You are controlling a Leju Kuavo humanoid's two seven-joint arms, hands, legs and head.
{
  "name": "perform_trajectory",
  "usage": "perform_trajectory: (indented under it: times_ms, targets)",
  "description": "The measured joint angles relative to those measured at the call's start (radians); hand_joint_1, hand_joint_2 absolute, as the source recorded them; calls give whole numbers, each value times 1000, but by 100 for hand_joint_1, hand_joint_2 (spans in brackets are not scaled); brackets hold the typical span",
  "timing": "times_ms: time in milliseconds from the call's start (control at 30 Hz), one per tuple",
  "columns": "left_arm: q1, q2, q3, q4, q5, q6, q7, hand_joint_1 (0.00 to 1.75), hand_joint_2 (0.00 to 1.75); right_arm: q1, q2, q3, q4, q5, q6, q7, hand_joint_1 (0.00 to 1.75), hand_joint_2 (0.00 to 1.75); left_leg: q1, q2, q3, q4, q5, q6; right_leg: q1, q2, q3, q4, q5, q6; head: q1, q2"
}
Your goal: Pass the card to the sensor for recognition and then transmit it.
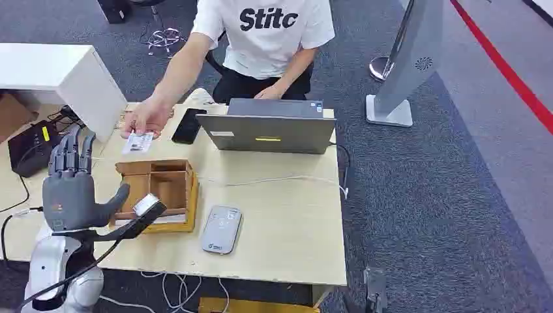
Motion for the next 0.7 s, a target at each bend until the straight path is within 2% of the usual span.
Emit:
perform_trajectory:
  times_ms: [200,233,267,400,700]
  targets:
    - [-95,66,-77,22,-129,-7,100,0,175,-30,0,35,29,2,0,-10,0,175,0,0,0,0,0,0,0,0,0,0,0,0,0,0]
    - [-110,77,-90,27,-152,-7,116,37,175,-35,0,39,35,-1,0,-11,0,175,0,0,0,0,0,0,0,0,0,0,0,0,0,0]
    - [-122,86,-101,31,-168,-7,128,175,175,-40,0,43,40,-5,0,-13,0,175,0,0,0,0,0,0,0,0,0,0,0,0,0,0]
    - [-169,108,-125,47,-276,-3,173,175,175,-58,-2,67,69,-29,0,-20,0,175,0,0,0,0,1,0,0,0,0,0,1,1,-1,0]
    - [-195,113,-131,69,-284,4,166,175,175,-66,-10,90,96,-50,-3,-25,0,175,0,0,-1,0,1,0,0,1,0,0,1,1,-1,0]
